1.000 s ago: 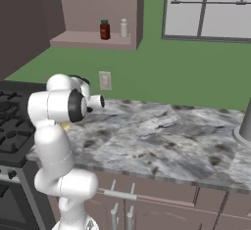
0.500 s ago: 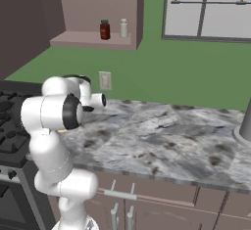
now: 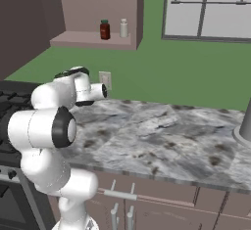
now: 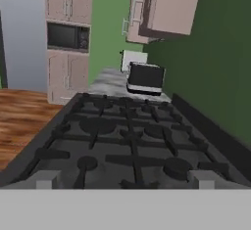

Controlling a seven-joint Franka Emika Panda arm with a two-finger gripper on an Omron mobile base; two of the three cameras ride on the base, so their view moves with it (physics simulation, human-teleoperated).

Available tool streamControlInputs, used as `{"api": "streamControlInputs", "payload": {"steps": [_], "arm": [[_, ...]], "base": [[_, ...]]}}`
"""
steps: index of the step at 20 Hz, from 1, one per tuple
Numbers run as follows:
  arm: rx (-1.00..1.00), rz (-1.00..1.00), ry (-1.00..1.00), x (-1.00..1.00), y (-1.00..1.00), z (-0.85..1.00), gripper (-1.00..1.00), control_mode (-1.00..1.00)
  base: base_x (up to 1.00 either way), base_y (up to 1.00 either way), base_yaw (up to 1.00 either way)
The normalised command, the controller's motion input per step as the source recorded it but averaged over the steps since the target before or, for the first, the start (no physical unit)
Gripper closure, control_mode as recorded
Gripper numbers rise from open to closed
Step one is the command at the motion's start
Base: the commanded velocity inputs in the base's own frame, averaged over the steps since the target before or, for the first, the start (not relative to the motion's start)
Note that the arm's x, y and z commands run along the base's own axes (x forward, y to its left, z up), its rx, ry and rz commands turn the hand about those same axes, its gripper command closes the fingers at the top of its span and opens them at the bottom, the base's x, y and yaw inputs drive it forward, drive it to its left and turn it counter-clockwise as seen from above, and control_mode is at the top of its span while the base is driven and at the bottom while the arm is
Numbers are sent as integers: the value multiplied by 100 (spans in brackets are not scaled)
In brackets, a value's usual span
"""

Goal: Collect the paprika, mayonnaise, and shaker from the cabinet and place them next to the stove.

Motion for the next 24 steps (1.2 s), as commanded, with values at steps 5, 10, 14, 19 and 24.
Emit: {"api": "streamControlInputs", "payload": {"steps": [5,10,14,19,24], "arm": [[0,-16,-5,-56,-22,83,-100,-100],[0,-27,0,-47,-32,77,-100,-100],[0,-32,0,-30,-44,72,-100,-100],[-2,-36,0,-17,-42,75,-100,-100],[-1,-40,0,-10,-35,73,-100,-100]], "base": [[0,0,0],[0,0,0],[0,0,0],[0,0,0],[0,0,0]]}}
